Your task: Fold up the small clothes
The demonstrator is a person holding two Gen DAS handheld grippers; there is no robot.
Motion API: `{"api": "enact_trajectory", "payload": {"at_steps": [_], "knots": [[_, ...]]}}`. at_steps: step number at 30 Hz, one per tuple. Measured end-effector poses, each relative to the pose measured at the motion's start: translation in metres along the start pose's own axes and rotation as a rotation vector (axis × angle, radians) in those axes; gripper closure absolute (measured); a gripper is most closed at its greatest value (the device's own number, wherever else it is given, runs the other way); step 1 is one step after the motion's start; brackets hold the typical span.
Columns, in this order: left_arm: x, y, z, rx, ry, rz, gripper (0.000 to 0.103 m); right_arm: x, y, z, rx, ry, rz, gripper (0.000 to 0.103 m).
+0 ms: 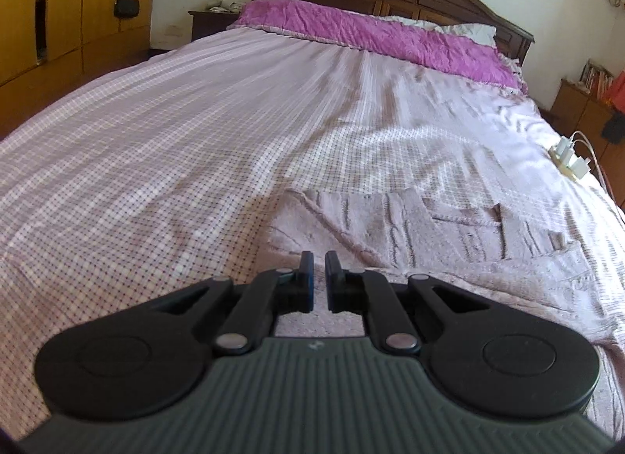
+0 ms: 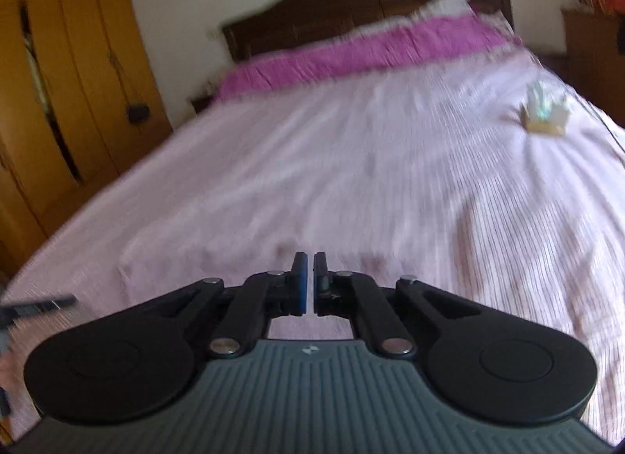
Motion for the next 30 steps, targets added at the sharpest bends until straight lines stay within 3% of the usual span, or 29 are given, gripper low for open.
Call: {"api": "enact_trajectory", "payload": {"at_steps": [4, 9, 11, 23, 25, 27, 30], "knots": [[0.002, -0.001, -0.001, 0.011, -0.011, -0.01, 0.095, -0.014, 0.024, -0.03, 0.087, 0.007, -0.038, 0.084], [0.005, -0.002, 0.001, 0.01, -0.029, -0.02, 0.095, -0.021, 0.044, -0.059, 0.152, 0.047, -0.029, 0.043], [0.006, -0.001, 0.001, 0.016, -0.027, -0.021, 0.095, -0.023, 0.05, -0.062, 0.157, 0.064, -0.018, 0.04], [0.0, 0.009, -0.006, 0.04, -0.023, -0.049, 0.095, -0.025, 0.068, -0.081, 0.199, 0.082, 0.014, 0.041], [-0.001, 0.008, -0.007, 0.038, -0.022, -0.051, 0.095, -0.023, 0.069, -0.08, 0.201, 0.083, 0.017, 0.055], [-0.002, 0.004, -0.008, 0.031, -0.021, -0.057, 0.095, -0.017, 0.068, -0.079, 0.206, 0.061, 0.017, 0.09], [-0.005, -0.008, -0.012, 0.005, -0.015, -0.073, 0.095, -0.005, 0.06, -0.068, 0.167, 0.038, 0.031, 0.095]]}}
Point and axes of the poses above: each gripper's, at about its wrist camera, not at the fingertips, and z roughly against the way its jaws point, x to its left, y to its underside, the point moved 9 cm from there along -z, roughly the way its jaws point, and after that the axes turned 15 degrees about x, right-handed, at the moved point
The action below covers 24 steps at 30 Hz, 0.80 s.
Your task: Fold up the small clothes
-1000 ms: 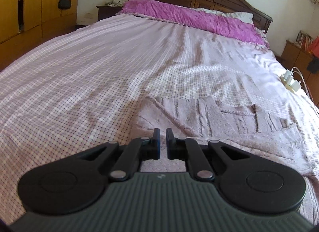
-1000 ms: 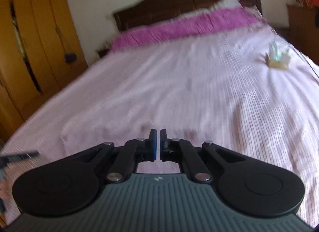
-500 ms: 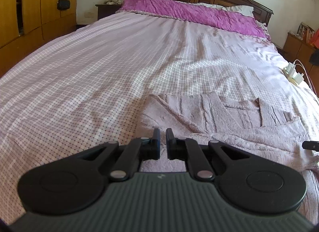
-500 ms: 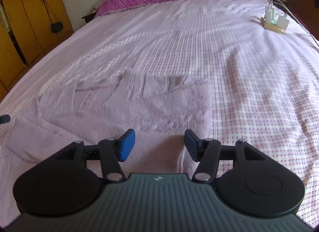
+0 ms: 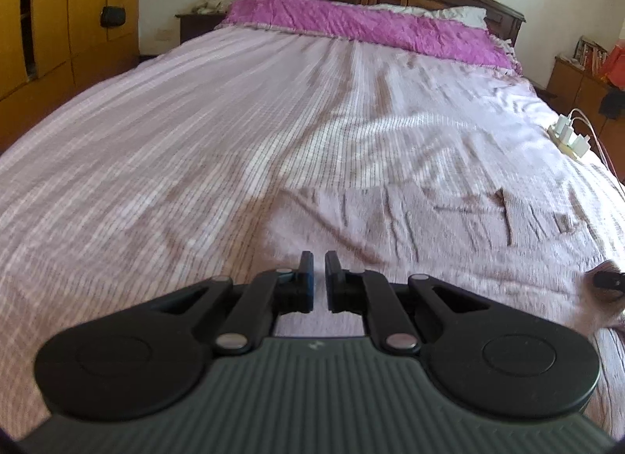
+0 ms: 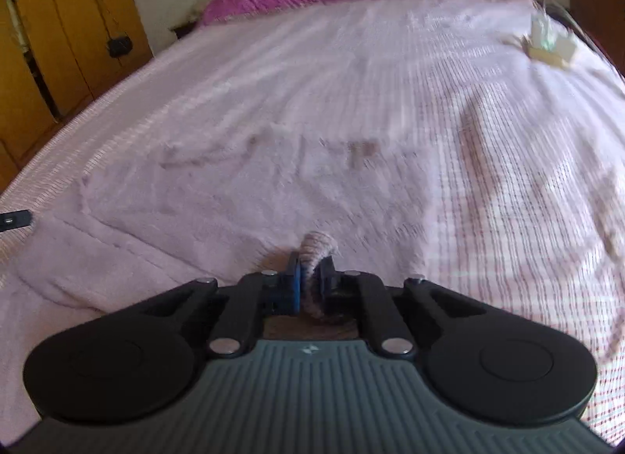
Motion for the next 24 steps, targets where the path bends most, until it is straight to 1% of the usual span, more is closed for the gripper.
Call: {"api": "enact_trajectory", "payload": {"at_steps": [3, 5, 7, 9, 11, 12, 14, 17, 19, 22, 23, 24], "knots": [[-0.002, -0.014, -0.011, -0.012, 0.006, -0.012, 0.095, 0.016, -0.014, 0.023, -0.071, -0.02, 0.027, 0.096], [-0.001, -0.021, -0.024, 0.0, 0.012, -0.009, 0.095, 0.026, -0.027, 0.044, -0.132, -0.016, 0.047, 0.096], [0.001, -0.024, -0.04, 0.03, 0.019, 0.013, 0.095, 0.034, -0.042, 0.073, -0.224, -0.005, 0.059, 0.096], [0.006, -0.024, -0.052, 0.045, 0.019, 0.044, 0.095, 0.036, -0.054, 0.105, -0.32, -0.009, 0.043, 0.096], [0.012, -0.022, -0.059, 0.041, -0.002, 0.083, 0.095, 0.032, -0.059, 0.127, -0.373, -0.02, 0.023, 0.096], [0.016, -0.02, -0.062, 0.037, -0.011, 0.099, 0.095, 0.028, -0.06, 0.131, -0.382, -0.008, 0.015, 0.096], [0.022, -0.017, -0.068, 0.03, -0.019, 0.139, 0.095, 0.014, -0.058, 0.124, -0.358, 0.035, -0.003, 0.096], [0.031, -0.013, -0.072, 0.004, -0.019, 0.198, 0.095, -0.013, -0.046, 0.086, -0.248, 0.09, -0.058, 0.096], [0.035, -0.013, -0.072, -0.009, -0.025, 0.211, 0.095, -0.029, -0.034, 0.055, -0.17, 0.115, -0.099, 0.096], [0.04, -0.016, -0.069, -0.039, -0.079, 0.204, 0.095, -0.046, -0.015, 0.013, -0.06, 0.125, -0.143, 0.096], [0.043, -0.016, -0.069, -0.044, -0.104, 0.206, 0.095, -0.047, -0.008, -0.003, -0.015, 0.123, -0.143, 0.096], [0.046, -0.017, -0.069, -0.041, -0.117, 0.214, 0.094, -0.05, -0.003, -0.014, 0.011, 0.118, -0.149, 0.095]]}}
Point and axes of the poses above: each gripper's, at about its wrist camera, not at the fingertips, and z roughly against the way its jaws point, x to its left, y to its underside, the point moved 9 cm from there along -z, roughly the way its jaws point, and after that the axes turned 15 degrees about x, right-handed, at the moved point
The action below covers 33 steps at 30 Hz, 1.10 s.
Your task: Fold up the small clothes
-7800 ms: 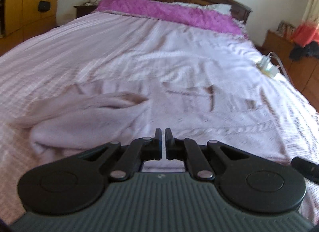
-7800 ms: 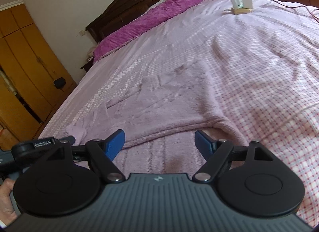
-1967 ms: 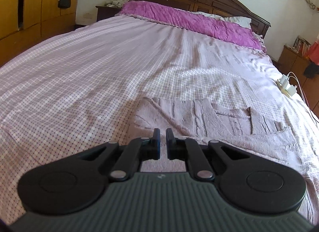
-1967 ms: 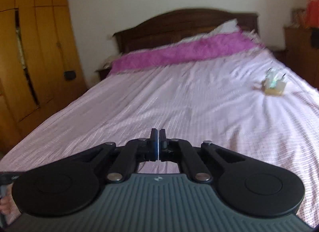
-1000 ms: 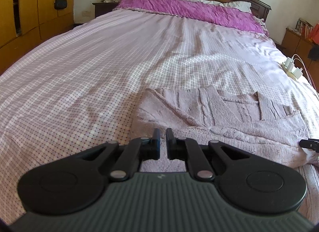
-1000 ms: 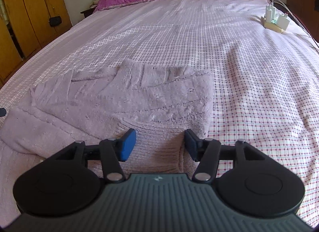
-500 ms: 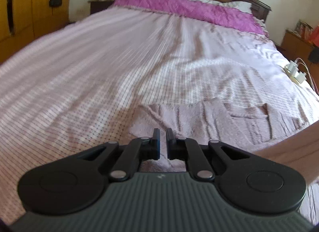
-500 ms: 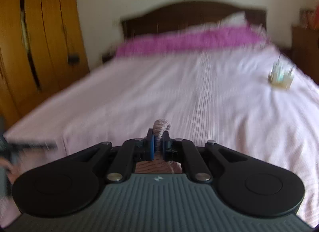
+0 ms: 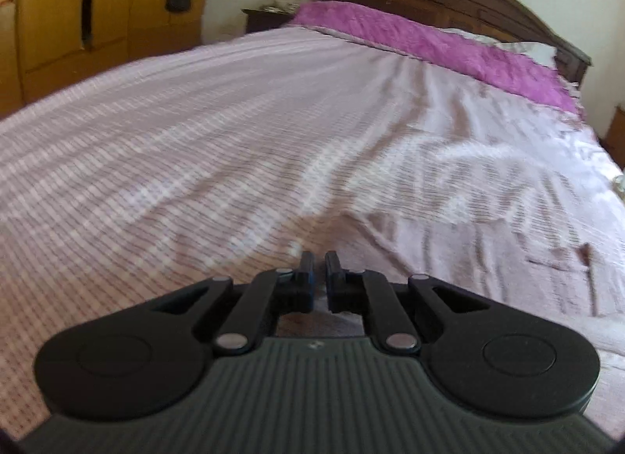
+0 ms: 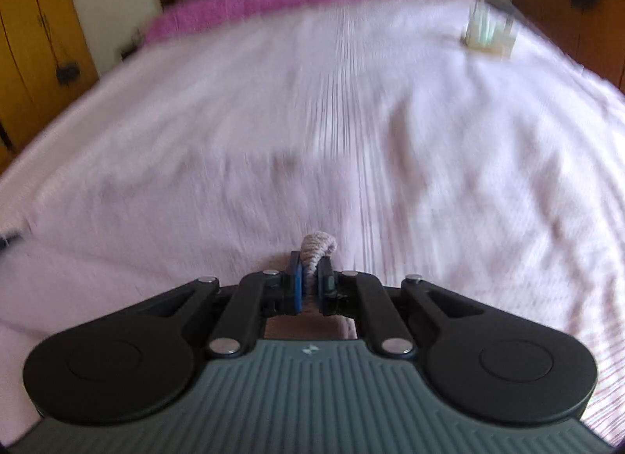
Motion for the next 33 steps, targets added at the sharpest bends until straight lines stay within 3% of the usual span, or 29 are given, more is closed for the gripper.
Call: {"api": "enact_trajectory", "payload": {"at_steps": [4, 8, 10, 11, 12, 16, 20, 22, 23, 26, 28, 33], "knots": [[0.007, -0.004, 0.002, 0.041, 0.067, 0.04, 0.094, -0.001, -0.002, 0.0, -0.011, -0.013, -0.025, 0.094], [-0.004, -0.018, 0.015, 0.069, 0.136, -0.038, 0.094, 0.003, -0.004, 0.015, -0.023, 0.002, 0.005, 0.071], [-0.01, -0.023, 0.018, 0.087, 0.161, -0.072, 0.071, 0.008, -0.006, 0.023, -0.04, -0.006, 0.017, 0.058], [-0.014, -0.026, 0.019, 0.09, 0.168, -0.087, 0.049, 0.011, -0.005, 0.028, -0.048, -0.019, 0.02, 0.055], [-0.017, -0.028, 0.018, 0.089, 0.17, -0.103, 0.04, 0.012, -0.003, 0.032, -0.05, -0.031, 0.024, 0.053], [-0.025, -0.03, -0.001, 0.127, 0.138, -0.163, 0.04, 0.021, 0.005, 0.03, -0.036, -0.042, 0.044, 0.048], [-0.017, -0.026, -0.025, 0.175, 0.156, -0.093, 0.042, 0.023, 0.012, 0.028, -0.039, -0.038, 0.029, 0.047], [-0.019, -0.022, -0.028, 0.177, 0.232, -0.073, 0.079, 0.022, 0.014, 0.03, -0.043, -0.05, 0.015, 0.046], [-0.021, -0.02, -0.026, 0.173, 0.258, -0.076, 0.091, 0.022, 0.016, 0.03, -0.045, -0.053, 0.012, 0.046], [-0.015, -0.025, -0.006, 0.056, 0.243, -0.076, 0.091, 0.022, 0.018, 0.03, -0.047, -0.049, 0.019, 0.046], [-0.002, -0.032, 0.005, -0.004, 0.231, -0.015, 0.091, 0.023, 0.02, 0.031, -0.053, -0.043, 0.031, 0.046], [0.003, -0.033, -0.019, 0.051, 0.182, -0.02, 0.091, 0.025, 0.024, 0.028, -0.05, -0.023, 0.063, 0.046]]}}
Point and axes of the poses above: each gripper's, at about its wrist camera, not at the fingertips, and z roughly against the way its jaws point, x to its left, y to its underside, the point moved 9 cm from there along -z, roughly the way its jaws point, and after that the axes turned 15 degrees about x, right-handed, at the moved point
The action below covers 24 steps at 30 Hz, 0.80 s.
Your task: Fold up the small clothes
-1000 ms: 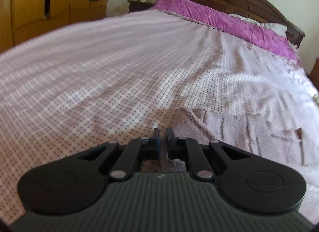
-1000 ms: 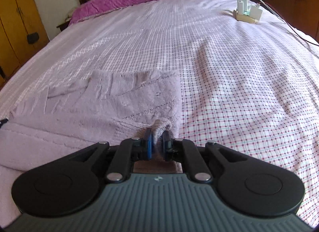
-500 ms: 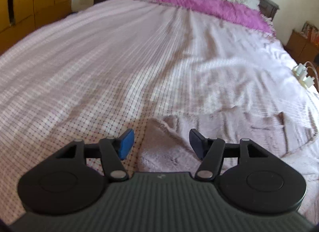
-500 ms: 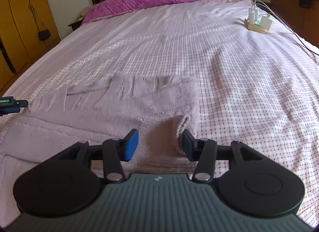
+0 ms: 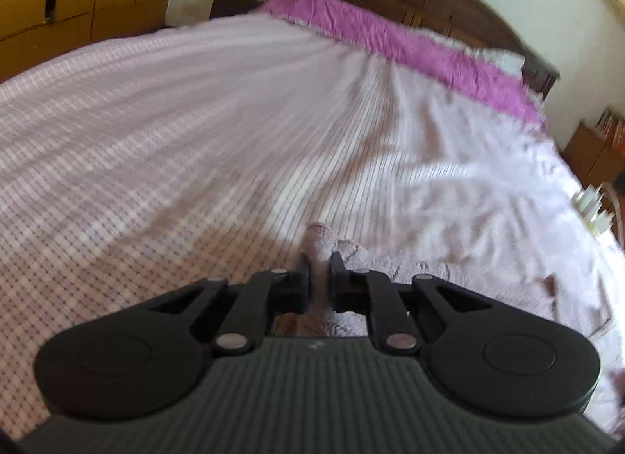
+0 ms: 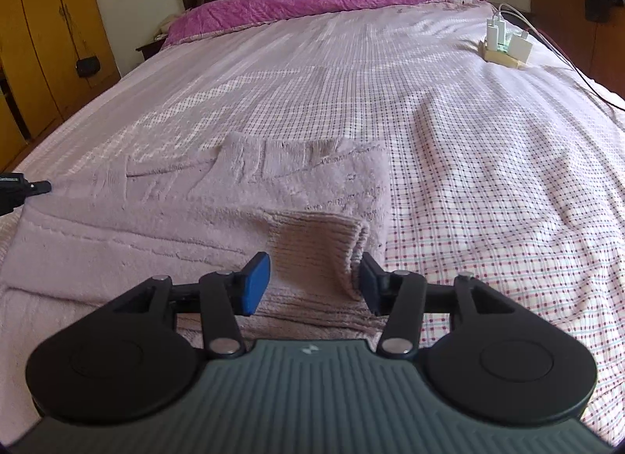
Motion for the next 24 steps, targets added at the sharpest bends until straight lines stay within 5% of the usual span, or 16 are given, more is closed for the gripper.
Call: {"api": "enact_trajectory", "payload": {"at_steps": [10, 17, 20, 24], "knots": [[-0.003, 0.0, 0.02, -0.025, -0.063, -0.064, 0.073, -0.018, -0.012, 0.011, -0.035, -0.068, -0.099, 0.046], [-0.021, 0.012, 0.06, -0.015, 0.022, -0.071, 0.072, -0.03, -0.021, -0.004, -0.015, -0.092, -0.164, 0.047], [-0.036, 0.03, 0.068, 0.001, 0.034, -0.122, 0.072, -0.028, -0.02, -0.013, 0.015, -0.08, -0.161, 0.096], [-0.046, 0.054, 0.063, 0.03, 0.023, -0.193, 0.072, -0.023, -0.024, -0.002, -0.066, -0.046, -0.109, 0.096]]}}
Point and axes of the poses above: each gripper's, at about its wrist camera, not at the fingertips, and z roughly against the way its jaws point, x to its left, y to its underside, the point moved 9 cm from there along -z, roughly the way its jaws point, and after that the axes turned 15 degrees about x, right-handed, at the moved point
